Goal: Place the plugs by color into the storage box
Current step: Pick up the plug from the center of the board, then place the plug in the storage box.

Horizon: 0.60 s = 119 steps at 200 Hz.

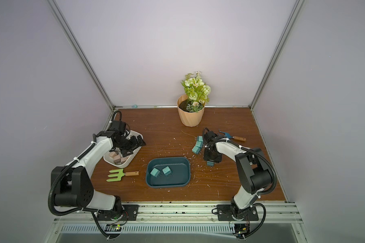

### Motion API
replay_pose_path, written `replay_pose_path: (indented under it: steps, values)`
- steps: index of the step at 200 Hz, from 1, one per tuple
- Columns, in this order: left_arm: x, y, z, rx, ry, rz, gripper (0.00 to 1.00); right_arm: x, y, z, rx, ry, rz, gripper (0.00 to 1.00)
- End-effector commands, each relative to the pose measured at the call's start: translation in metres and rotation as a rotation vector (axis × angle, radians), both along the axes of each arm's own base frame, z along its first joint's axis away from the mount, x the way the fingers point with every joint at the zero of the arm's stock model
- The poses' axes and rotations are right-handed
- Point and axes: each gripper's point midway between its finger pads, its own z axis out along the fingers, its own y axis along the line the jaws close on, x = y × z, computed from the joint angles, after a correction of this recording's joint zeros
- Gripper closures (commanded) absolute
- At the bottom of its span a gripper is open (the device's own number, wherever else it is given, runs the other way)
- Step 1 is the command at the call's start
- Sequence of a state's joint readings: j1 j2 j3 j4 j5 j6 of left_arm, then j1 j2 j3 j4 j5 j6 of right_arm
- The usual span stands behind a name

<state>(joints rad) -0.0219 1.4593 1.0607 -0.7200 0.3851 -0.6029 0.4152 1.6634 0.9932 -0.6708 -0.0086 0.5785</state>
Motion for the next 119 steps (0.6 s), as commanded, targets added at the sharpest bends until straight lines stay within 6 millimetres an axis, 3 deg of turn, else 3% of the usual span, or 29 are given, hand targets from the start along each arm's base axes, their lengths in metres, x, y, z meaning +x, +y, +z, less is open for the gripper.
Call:
replay_pose_path:
  steps: [1, 35, 68, 98, 119]
  values:
    - [-0.002, 0.002, 0.006, -0.012, -0.006, 0.025, 0.01, 0.005, 0.010, 0.035, 0.019, -0.056, 0.039, 0.61]
    - [-0.002, 0.002, 0.006, -0.012, -0.007, 0.025, 0.01, 0.010, 0.033, 0.078, 0.043, -0.116, 0.097, 0.67]
    - [-0.001, 0.002, 0.006, -0.015, -0.007, 0.022, 0.01, 0.000, 0.079, 0.107, 0.101, -0.153, 0.207, 0.68]
    - [0.000, 0.001, 0.007, -0.017, -0.010, 0.018, 0.01, -0.023, 0.131, 0.115, 0.149, -0.151, 0.339, 0.69]
    - [-0.002, 0.001, 0.007, -0.017, -0.011, 0.017, 0.01, -0.041, 0.162, 0.106, 0.138, -0.127, 0.430, 0.69]
